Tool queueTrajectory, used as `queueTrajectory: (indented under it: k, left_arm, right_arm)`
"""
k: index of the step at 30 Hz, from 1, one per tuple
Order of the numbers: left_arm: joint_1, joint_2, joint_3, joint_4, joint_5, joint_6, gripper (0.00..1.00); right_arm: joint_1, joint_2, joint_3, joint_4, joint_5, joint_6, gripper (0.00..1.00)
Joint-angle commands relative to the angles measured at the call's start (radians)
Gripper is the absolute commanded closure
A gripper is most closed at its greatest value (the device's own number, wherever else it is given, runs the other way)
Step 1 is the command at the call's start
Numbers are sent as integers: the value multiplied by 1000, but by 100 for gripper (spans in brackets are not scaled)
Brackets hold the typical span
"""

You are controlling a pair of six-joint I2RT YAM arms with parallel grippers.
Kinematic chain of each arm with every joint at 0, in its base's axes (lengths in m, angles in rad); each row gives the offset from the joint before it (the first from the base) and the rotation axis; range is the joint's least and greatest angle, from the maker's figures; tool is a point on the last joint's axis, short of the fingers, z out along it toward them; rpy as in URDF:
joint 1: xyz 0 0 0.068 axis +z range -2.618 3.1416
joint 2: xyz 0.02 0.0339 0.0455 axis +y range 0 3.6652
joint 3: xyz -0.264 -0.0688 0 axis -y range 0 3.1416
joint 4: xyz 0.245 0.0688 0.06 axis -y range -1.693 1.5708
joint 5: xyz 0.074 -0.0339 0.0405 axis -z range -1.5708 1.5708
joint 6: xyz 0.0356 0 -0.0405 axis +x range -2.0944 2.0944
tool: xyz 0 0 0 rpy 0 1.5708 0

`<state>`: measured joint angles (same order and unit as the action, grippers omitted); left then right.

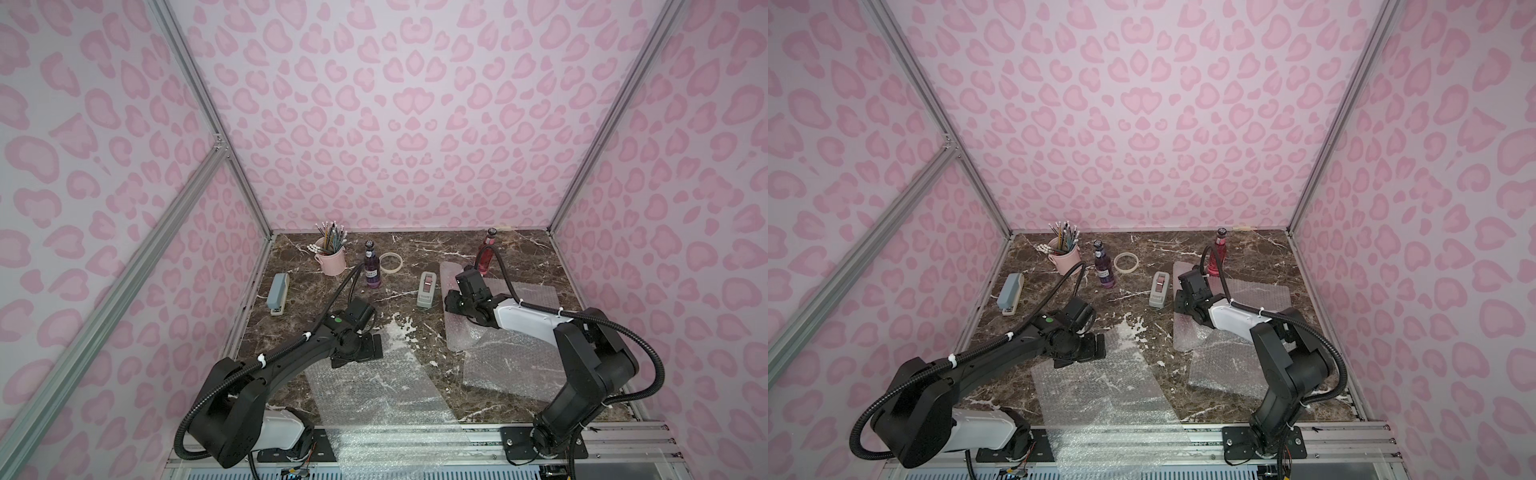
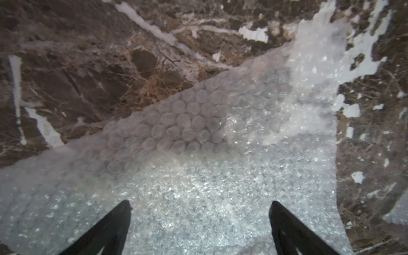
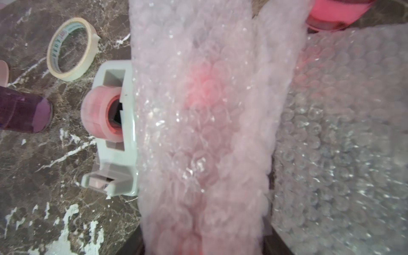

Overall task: Wrap wine bottles in bubble wrap
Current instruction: Place the bubble wrap at the center of the board.

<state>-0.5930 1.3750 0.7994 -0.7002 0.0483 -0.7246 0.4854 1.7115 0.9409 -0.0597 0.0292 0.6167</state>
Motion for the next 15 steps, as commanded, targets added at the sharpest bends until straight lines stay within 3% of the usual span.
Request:
queueTrajectory:
  k: [1,8,13,15]
  left_arm:
    - [-1,31,7,29,-40,9,1]
    - [-2,157,44,78,-54,27,0]
    - [-8,247,80,89,-64,42,4]
    - [-12,280,95,87,-76,56,10]
  right_arm:
    - [1,32,20,72,61,-12,48]
    - [-3,63,54,15,69,-56,22]
    - [-3,-18,40,-10,83,-91,13]
    - [-1,-51,39,-29,94,-104,13]
